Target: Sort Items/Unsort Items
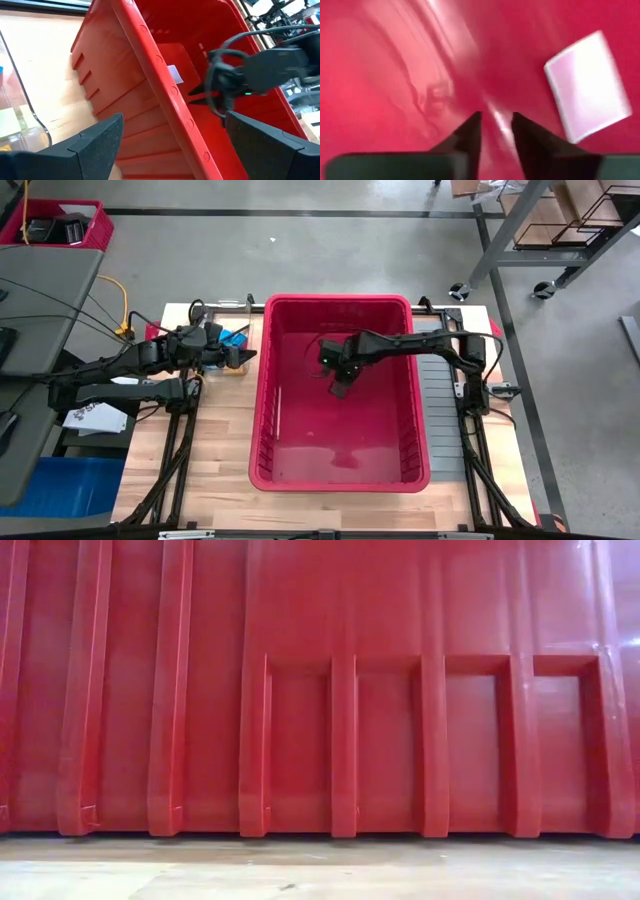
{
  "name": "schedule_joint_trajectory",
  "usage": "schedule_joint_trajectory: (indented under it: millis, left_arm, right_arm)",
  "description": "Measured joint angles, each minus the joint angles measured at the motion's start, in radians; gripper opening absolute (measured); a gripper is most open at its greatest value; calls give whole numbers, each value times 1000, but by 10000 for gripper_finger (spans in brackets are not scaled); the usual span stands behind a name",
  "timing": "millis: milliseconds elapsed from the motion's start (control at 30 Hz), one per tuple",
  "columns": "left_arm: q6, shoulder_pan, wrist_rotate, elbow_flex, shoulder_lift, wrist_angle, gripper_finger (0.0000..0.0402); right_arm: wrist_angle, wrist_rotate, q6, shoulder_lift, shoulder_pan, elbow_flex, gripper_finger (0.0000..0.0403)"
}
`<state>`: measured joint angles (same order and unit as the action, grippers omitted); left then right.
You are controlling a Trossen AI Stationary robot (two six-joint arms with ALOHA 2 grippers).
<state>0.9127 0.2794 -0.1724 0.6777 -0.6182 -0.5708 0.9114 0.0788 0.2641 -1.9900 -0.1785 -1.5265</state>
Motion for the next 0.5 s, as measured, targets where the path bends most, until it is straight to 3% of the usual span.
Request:
schedule_joint_trajectory:
  millis: [133,267,500]
  left_arm:
    - [5,0,7,0,0,0,346]
    - [28,0,6,0,-1,0,346]
    - [92,0,6,0,-1,0,346]
  right_arm:
    - [-133,-30,100,-1,-14,129,164]
    - [-188,34,100,-1,-19,190,224]
    - [-228,149,-62,-1,-19,167,244]
